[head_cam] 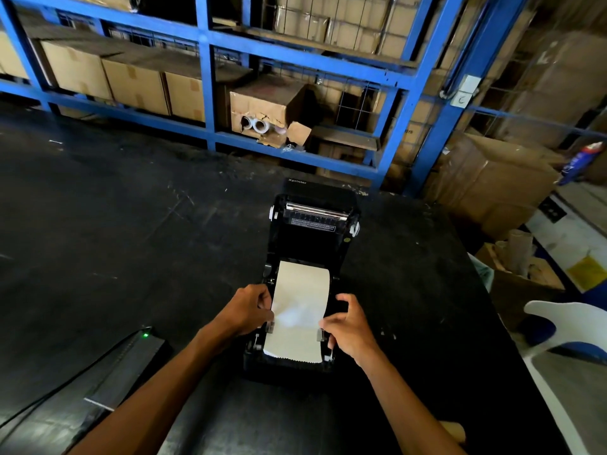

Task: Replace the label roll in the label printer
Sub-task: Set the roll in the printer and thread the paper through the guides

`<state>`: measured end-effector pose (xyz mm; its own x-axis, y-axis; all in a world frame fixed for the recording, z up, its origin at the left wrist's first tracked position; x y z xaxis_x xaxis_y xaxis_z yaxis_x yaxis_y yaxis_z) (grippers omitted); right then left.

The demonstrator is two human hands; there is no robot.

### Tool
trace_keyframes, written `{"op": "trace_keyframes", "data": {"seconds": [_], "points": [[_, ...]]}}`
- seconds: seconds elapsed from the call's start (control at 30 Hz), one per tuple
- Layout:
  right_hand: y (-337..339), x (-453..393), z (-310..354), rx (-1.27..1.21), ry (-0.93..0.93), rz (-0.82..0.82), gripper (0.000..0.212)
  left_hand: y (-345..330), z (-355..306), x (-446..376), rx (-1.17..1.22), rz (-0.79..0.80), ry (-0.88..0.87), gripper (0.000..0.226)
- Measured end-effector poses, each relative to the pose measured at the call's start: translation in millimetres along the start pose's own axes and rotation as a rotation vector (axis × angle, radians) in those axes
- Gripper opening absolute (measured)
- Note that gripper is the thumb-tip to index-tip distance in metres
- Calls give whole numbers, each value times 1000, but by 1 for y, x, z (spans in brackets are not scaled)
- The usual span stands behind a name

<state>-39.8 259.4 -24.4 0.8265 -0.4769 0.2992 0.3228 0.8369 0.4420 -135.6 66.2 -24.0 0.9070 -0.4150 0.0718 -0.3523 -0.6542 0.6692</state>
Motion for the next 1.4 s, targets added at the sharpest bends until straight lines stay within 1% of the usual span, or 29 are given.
{"op": "trace_keyframes", "data": {"seconds": [0.1,0.23,0.3,0.37,0.47,0.5,0.53,0.57,0.63,0.67,0.7,0.73,0.8,0.87,0.93,0.97,1.03,1.13,1.2,1.33,1.4], "points": [[-1,0,-1,13,11,4,62,2,1,0,49,-50,15,30],[-1,0,-1,23,5,4,68,1,3,2,51,-60,18,33],[0,2,-2,26,27,-10,67,0,3,2,55,-63,22,34],[2,4,-2,84,88,-64,63,-1,4,3,55,-67,22,33],[6,13,1,332,256,-179,49,-1,4,5,53,-82,15,33],[8,17,3,376,321,-186,42,-2,3,6,55,-86,14,33],[9,22,5,390,394,-153,36,-2,3,7,56,-91,14,33],[7,27,6,400,470,-81,33,-3,3,7,60,-95,15,33],[2,40,8,488,583,113,41,-3,2,9,65,-106,14,32],[0,44,7,569,622,176,47,-3,1,10,61,-112,10,32],[-4,47,5,643,665,204,49,-3,1,11,55,-117,7,32],[-7,49,4,693,710,207,48,-4,1,11,50,-121,4,32],[-12,53,1,705,773,170,35,-4,0,13,41,-126,-3,32],[-15,55,0,673,788,131,19,-4,0,16,36,-127,-11,30],[-16,58,1,647,797,88,15,-2,-1,24,10,-151,-31,24],[-15,60,3,639,788,61,15,-1,-3,30,-10,-172,-61,20],[-14,62,4,596,746,30,17,-1,-7,44,-36,-183,-196,20],[-13,63,4,531,677,16,16,-8,-6,63,-186,-106,-405,38],[-13,63,4,503,657,15,16,-12,-2,67,-305,-114,-518,42],[-10,65,8,497,640,-1,15,-11,-1,66,-423,-205,-674,19],[-10,67,8,531,651,-6,16,-10,-1,68,-468,-220,-699,19]]}}
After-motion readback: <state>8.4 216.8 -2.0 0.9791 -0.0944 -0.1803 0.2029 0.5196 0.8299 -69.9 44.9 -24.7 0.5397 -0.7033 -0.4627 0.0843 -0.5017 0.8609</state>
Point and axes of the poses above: each hand's wrist, its own x-axis away from the middle knuckle, its own y-axis out of the back of the hand, z = x × y, the point moved 3 cm from there along -x, towards the middle knuckle, and after that the axes turned 6 degrees about -z, right-handed, at the moved point
